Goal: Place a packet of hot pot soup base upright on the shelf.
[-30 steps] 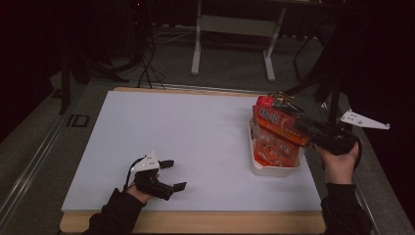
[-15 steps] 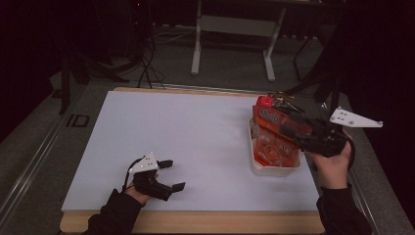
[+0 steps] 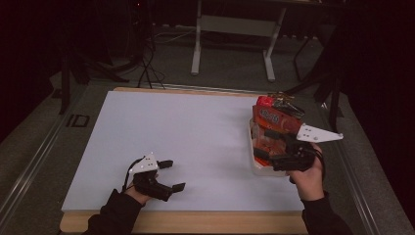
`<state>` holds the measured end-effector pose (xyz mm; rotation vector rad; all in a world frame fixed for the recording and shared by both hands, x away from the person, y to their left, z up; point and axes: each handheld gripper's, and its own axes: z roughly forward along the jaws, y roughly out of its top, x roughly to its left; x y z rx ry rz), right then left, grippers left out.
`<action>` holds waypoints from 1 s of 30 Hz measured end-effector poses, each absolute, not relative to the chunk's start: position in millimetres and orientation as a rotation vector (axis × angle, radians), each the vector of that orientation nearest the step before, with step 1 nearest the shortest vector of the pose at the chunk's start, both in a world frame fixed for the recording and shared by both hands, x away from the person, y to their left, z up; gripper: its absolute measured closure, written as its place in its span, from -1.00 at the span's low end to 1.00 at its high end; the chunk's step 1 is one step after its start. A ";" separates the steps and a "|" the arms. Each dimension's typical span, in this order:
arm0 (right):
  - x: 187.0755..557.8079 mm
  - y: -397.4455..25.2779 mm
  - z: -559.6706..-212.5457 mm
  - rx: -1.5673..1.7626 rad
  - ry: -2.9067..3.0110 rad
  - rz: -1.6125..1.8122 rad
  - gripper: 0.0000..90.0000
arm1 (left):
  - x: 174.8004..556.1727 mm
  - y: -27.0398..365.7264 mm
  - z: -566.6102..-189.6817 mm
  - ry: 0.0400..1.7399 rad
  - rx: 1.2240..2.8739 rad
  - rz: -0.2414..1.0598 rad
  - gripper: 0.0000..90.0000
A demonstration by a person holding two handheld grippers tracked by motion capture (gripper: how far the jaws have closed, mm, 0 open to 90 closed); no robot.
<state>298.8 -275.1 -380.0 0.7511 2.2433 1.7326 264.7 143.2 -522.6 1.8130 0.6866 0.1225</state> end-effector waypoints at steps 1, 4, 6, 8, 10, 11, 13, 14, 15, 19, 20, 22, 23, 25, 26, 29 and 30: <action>298.0 -269.6 -389.6 0.741 2.266 1.705 -0.68 | 264.7 143.0 -522.8 0.687 1.814 0.121 -0.94; 296.8 -265.7 -398.0 0.740 2.281 1.699 -0.68 | 264.4 142.6 -523.0 0.686 1.812 0.119 -0.94; 296.5 -264.5 -401.3 0.739 2.289 1.702 -0.68 | 264.3 142.4 -523.1 0.684 1.818 0.122 -0.94; 294.9 -258.7 -418.5 0.746 2.332 1.674 -0.68 | 264.4 142.2 -523.0 0.683 1.819 0.122 -0.94; 294.5 -257.3 -427.1 0.755 2.354 1.662 -0.68 | 264.2 141.9 -522.7 0.682 1.817 0.121 -0.94; 294.1 -256.7 -431.3 0.757 2.360 1.654 -0.68 | 264.1 141.8 -522.5 0.683 1.816 0.121 -0.94; 293.7 -255.7 -439.7 0.760 2.375 1.654 -0.68 | 264.0 141.7 -522.4 0.678 1.818 0.123 -0.94; 293.4 -255.3 -443.4 0.766 2.377 1.649 -0.68 | 264.0 141.6 -522.4 0.677 1.819 0.124 -0.94; 293.0 -255.0 -446.8 0.772 2.379 1.648 -0.68 | 264.0 141.6 -522.4 0.677 1.819 0.123 -0.94; 291.3 -253.9 -457.3 0.782 2.404 1.630 -0.67 | 263.7 141.6 -522.5 0.675 1.819 0.124 -0.94; 291.1 -253.8 -459.6 0.784 2.413 1.633 -0.68 | 263.6 141.6 -522.5 0.675 1.819 0.123 -0.94; 290.4 -253.8 -463.6 0.781 2.416 1.619 -0.67 | 263.6 141.5 -522.9 0.675 1.820 0.122 -0.94; 290.2 -254.0 -465.3 0.786 2.427 1.617 -0.68 | 263.5 141.5 -523.1 0.675 1.820 0.120 -0.94; 289.5 -254.8 -467.5 0.791 2.431 1.630 -0.68 | 263.3 141.4 -523.4 0.674 1.822 0.121 -0.94; 289.0 -255.3 -468.5 0.799 2.436 1.624 -0.68 | 263.0 141.3 -523.5 0.674 1.824 0.121 -0.94; 288.5 -257.1 -474.1 0.815 2.449 1.606 -0.68 | 263.0 141.0 -523.6 0.673 1.824 0.120 -0.94; 288.5 -257.7 -476.2 0.824 2.458 1.598 -0.68 | 262.9 140.8 -523.7 0.673 1.824 0.120 -0.94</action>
